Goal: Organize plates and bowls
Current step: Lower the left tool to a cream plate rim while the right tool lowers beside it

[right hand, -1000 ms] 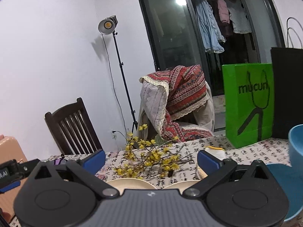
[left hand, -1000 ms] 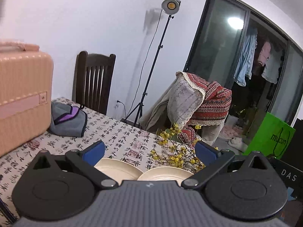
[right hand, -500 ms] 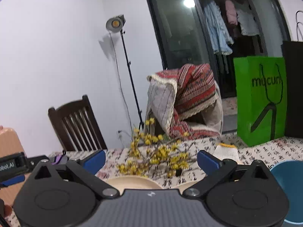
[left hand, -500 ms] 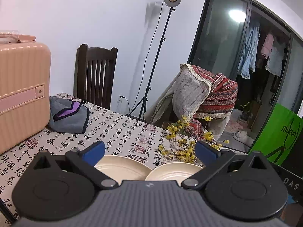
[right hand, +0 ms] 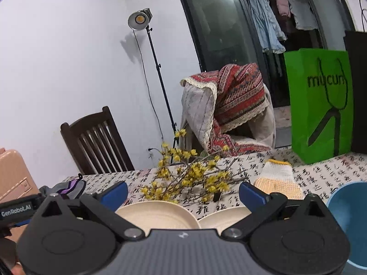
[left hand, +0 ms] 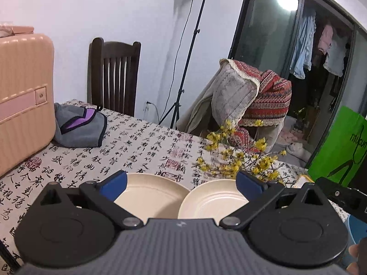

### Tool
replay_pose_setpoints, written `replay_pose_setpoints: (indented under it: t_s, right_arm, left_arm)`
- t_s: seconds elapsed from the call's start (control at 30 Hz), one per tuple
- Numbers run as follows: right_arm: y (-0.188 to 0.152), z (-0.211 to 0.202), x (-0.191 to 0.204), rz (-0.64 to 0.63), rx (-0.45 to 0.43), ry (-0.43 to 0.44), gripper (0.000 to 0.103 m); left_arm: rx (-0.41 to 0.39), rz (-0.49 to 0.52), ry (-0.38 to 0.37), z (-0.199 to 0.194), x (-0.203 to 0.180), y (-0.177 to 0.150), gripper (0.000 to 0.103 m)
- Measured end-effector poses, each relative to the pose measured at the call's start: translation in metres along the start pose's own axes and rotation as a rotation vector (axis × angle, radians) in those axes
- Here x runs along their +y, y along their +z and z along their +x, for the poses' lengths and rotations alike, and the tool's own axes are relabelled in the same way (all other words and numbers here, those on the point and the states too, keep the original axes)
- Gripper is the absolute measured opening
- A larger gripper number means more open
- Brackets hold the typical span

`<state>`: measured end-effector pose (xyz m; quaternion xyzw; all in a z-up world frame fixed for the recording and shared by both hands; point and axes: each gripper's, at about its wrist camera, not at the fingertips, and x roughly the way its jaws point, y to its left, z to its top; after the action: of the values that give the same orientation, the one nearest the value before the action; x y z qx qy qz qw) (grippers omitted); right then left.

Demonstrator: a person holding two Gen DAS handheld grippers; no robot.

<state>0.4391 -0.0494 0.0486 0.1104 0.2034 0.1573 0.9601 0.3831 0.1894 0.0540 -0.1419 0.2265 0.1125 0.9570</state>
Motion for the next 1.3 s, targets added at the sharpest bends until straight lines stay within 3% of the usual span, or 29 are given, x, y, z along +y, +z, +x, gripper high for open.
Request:
replay_pose_setpoints:
  t_s: [0.4, 1.0, 1.3]
  right_arm:
    - [-0.008, 0.016, -0.005, 0.011, 0.056, 0.004, 0.103]
    - [-0.02, 0.03, -0.022, 0.09, 0.085, 0.043, 0.103]
    - [-0.024, 0.041, -0.028, 0.106, 0.127, 0.033, 0.103]
  left_arm:
    - [0.027, 0.041, 0.028, 0.016, -0.002, -0.011, 0.103]
    - [0.094, -0.04, 0.035, 0.032, 0.014, -0.015, 0.103]
    - [0.108, -0.023, 0.052, 0.036, 0.011, -0.018, 0.103]
